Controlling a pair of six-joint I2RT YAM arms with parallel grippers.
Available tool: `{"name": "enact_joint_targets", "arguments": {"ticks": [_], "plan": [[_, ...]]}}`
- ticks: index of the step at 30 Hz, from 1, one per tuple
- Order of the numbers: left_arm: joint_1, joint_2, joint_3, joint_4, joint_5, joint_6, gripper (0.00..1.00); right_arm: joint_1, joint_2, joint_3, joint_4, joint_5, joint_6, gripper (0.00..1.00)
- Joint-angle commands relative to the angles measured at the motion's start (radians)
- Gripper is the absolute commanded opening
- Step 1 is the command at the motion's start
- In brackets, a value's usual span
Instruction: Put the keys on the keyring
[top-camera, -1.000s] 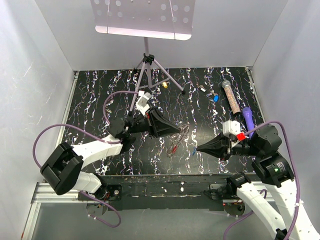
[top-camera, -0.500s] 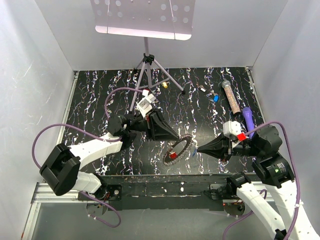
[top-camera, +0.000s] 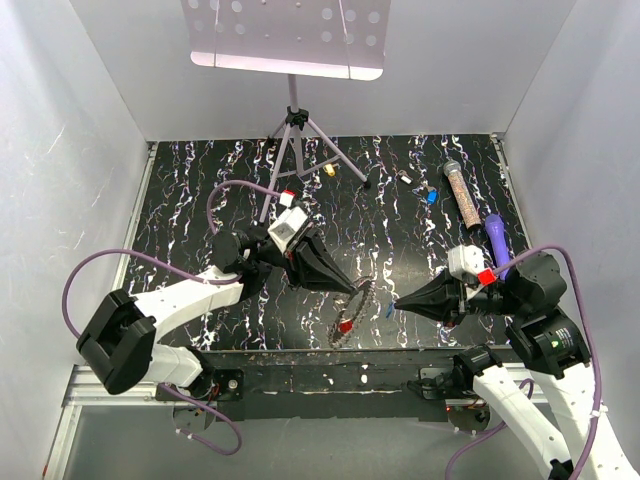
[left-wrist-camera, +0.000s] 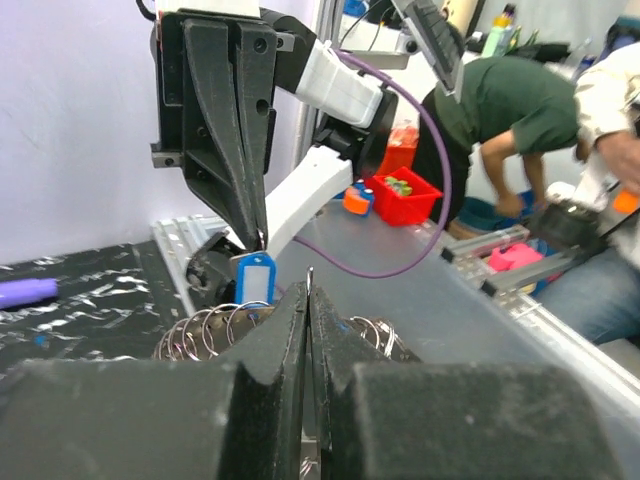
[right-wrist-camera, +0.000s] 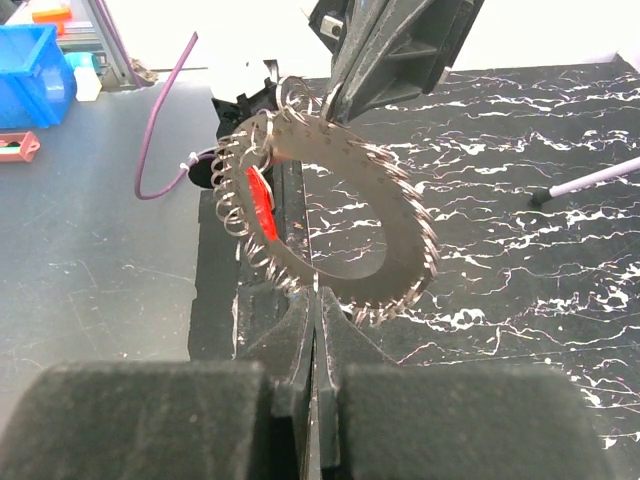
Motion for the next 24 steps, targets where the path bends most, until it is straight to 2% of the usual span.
{"name": "enact_joint_targets", "arguments": {"ticks": [1, 4, 6, 8, 10, 12, 14, 17, 19, 21, 24], "plan": [[-0.004, -0.08, 0.004, -0.091, -0.026, 0.327, 0.0, -0.006, 0.003, 0.015, 0.032, 0.0, 0.044, 0.01], [-0.004, -0.138, 0.01, -0.424, -0.089, 0.643, 0.0, -0.006, 0.015, 0.012, 0.028, 0.04, 0.026, 0.01], [-0.004, -0.161, 0.018, -0.577, -0.117, 0.77, 0.0, -0.006, 0.026, 0.015, 0.003, 0.049, -0.046, 0.01], [-0.004, -0.17, 0.011, -0.629, -0.135, 0.85, 0.0, -0.006, 0.04, 0.024, -0.049, 0.037, -0.153, 0.01], [-0.004, -0.17, -0.005, -0.623, -0.135, 0.875, 0.0, -0.006, 0.049, 0.03, -0.106, 0.0, -0.287, 0.01], [-0.004, -0.163, -0.019, -0.609, -0.126, 0.884, 0.0, -0.004, 0.067, 0.05, -0.14, 0.006, -0.345, 0.01], [-0.004, -0.176, -0.032, -0.67, -0.135, 0.938, 0.0, -0.006, 0.11, 0.084, -0.189, 0.154, -0.294, 0.01], [-0.004, -0.244, -0.063, -0.786, -0.212, 1.097, 0.0, -0.009, 0.214, 0.143, -0.402, 0.43, -0.27, 0.01], [-0.004, -0.279, -0.081, -0.866, -0.264, 1.18, 0.0, -0.025, 0.277, 0.15, -0.52, 0.503, -0.312, 0.01], [-0.004, -0.308, -0.066, -0.975, -0.309, 1.263, 0.0, -0.084, 0.296, 0.112, -0.548, 0.561, -0.341, 0.01], [-0.004, -0.357, -0.071, -1.04, -0.368, 1.325, 0.0, -0.244, 0.388, 0.111, -0.583, 0.592, -0.405, 0.01]]}}
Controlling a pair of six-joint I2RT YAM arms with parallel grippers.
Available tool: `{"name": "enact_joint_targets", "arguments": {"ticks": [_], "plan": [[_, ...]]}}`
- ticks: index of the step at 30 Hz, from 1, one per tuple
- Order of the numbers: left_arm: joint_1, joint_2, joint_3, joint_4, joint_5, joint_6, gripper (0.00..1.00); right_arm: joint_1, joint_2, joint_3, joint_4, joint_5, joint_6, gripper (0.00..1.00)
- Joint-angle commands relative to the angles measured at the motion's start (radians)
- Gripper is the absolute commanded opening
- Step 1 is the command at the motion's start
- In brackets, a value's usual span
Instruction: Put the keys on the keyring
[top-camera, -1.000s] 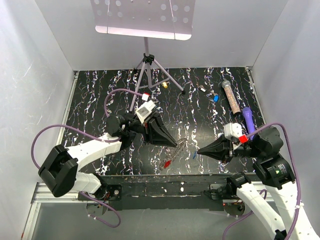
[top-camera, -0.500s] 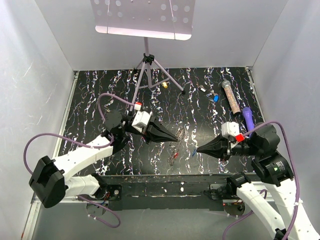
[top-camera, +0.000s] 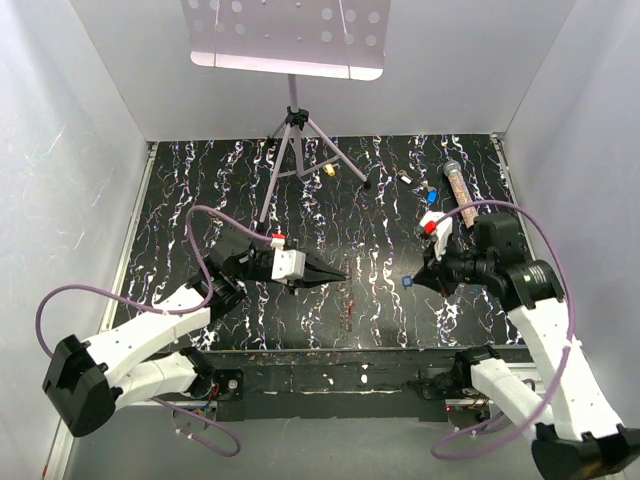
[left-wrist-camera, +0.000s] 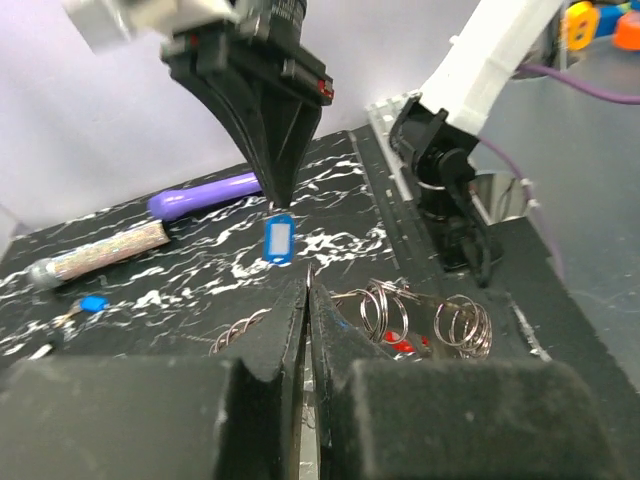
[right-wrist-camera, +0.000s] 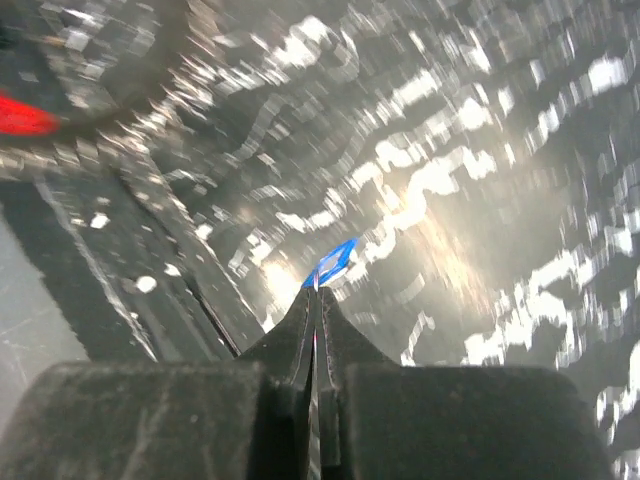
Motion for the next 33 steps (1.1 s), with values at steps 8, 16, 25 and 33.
{"name": "enact_joint_targets", "arguments": {"ticks": [8, 16, 25, 33], "plan": [[-0.004, -0.131, 0.007, -0.195, -0.162, 0.23, 0.0, -0.388, 0.504, 0.086, -0.36, 0.227, -0.253, 0.01], [-0.004, -0.126, 0.007, -0.198, -0.158, 0.23, 0.0, -0.429, 0.641, 0.057, -0.269, 0.337, -0.168, 0.01], [-0.004, -0.125, 0.009, -0.201, -0.153, 0.232, 0.0, -0.443, 0.854, 0.178, -0.272, 0.387, -0.102, 0.01], [-0.005, -0.12, 0.007, -0.201, -0.153, 0.233, 0.0, -0.44, 1.043, 0.31, -0.24, 0.35, -0.03, 0.01]]}}
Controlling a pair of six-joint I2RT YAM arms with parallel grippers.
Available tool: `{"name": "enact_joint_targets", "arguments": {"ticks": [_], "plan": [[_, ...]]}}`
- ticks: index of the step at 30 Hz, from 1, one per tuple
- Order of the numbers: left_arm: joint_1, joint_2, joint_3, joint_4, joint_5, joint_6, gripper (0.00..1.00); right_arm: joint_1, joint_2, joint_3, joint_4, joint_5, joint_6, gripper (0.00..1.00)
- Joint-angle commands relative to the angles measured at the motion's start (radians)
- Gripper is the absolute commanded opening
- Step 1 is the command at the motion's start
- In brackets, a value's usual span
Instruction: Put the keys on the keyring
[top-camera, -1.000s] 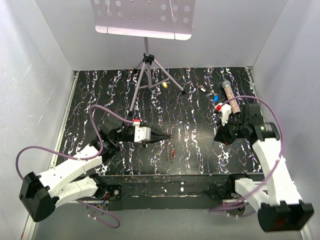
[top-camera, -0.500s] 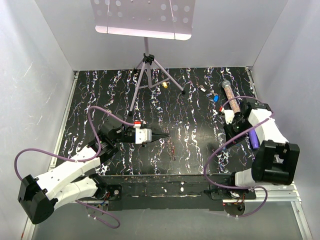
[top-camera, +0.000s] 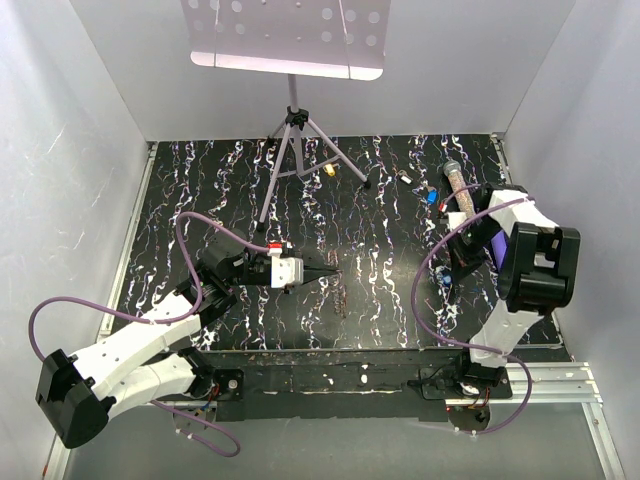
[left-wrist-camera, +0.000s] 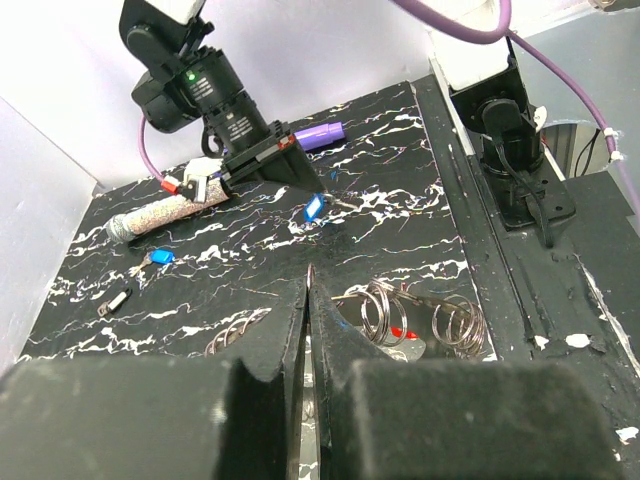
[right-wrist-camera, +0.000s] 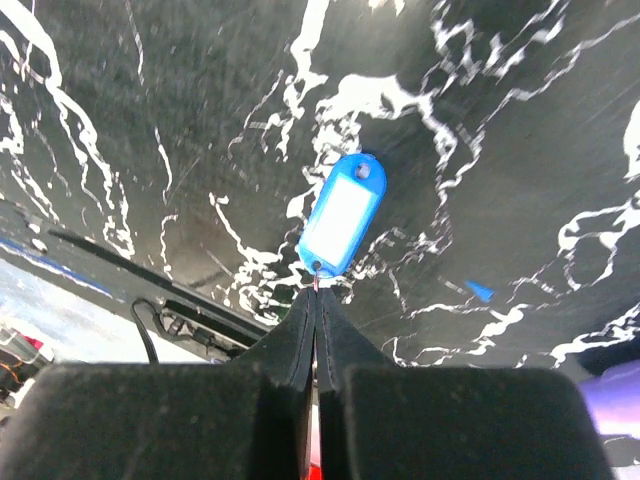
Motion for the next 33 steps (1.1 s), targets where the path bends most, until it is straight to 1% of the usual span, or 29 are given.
{"name": "enact_joint_targets", "arguments": {"ticks": [1, 6, 9, 13, 18, 27, 33], "plan": [[-0.004, -0.009, 0.007, 0.016, -0.006, 0.013, 0.0, -0.003, 0.078, 0.082, 0.021, -0.024, 0.055, 0.01], [-0.004, -0.007, 0.007, 0.01, -0.012, 0.019, 0.0, 0.005, 0.136, 0.121, 0.07, -0.034, 0.09, 0.01], [-0.004, -0.004, 0.007, 0.01, -0.013, 0.02, 0.0, 0.005, 0.161, 0.144, 0.075, -0.067, 0.1, 0.01], [-0.004, 0.0, 0.007, 0.007, -0.013, 0.024, 0.0, 0.005, 0.133, 0.142, 0.082, -0.1, 0.089, 0.01], [-0.004, 0.0, 0.007, 0.007, -0.01, 0.024, 0.0, 0.002, 0.018, 0.078, 0.073, -0.1, 0.043, 0.01], [-0.004, -0.006, 0.009, 0.01, -0.003, 0.017, 0.0, -0.035, -0.227, -0.106, 0.067, -0.064, -0.037, 0.01], [-0.004, -0.012, 0.01, 0.012, 0.005, 0.013, 0.0, -0.058, -0.315, -0.2, 0.02, -0.02, -0.097, 0.01]]}}
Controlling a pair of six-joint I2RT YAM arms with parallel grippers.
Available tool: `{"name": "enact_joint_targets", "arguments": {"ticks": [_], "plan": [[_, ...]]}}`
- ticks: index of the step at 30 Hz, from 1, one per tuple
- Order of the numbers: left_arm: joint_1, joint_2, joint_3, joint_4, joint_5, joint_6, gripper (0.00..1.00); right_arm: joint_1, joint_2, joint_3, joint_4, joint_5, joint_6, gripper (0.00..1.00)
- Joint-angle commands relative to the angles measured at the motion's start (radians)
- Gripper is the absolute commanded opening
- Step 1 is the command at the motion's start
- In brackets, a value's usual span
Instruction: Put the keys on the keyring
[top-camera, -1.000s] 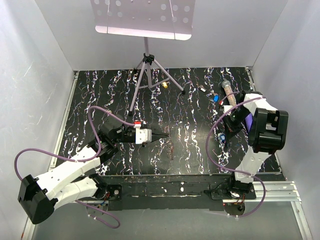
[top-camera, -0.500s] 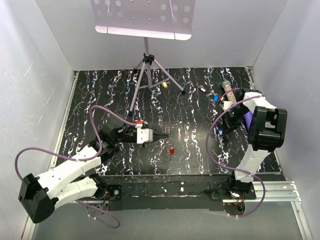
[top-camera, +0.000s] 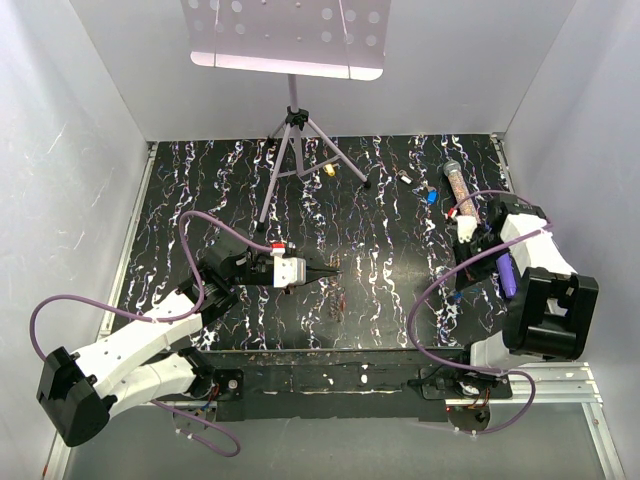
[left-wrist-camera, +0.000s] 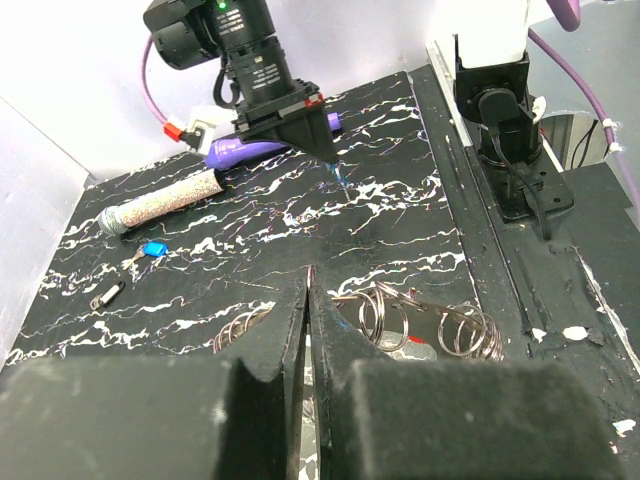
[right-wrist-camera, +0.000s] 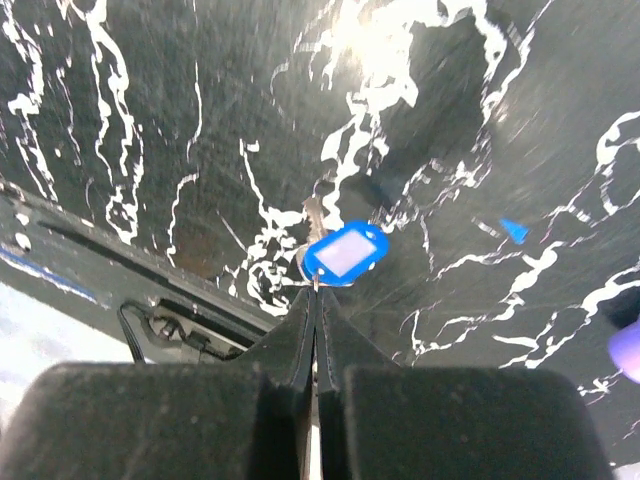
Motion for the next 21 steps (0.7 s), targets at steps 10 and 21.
{"name": "enact_joint_targets", "arguments": {"ticks": [10, 21], "plan": [[-0.004, -0.03, 0.01, 0.03, 0.016, -0.004, 0.0, -0.03, 0.027, -0.03, -0.162, 0.074, -0.11, 0.01], [-0.004, -0.022, 0.01, 0.024, 0.008, 0.002, 0.0, -0.023, 0.269, 0.143, -0.116, 0.042, -0.068, 0.01]]}}
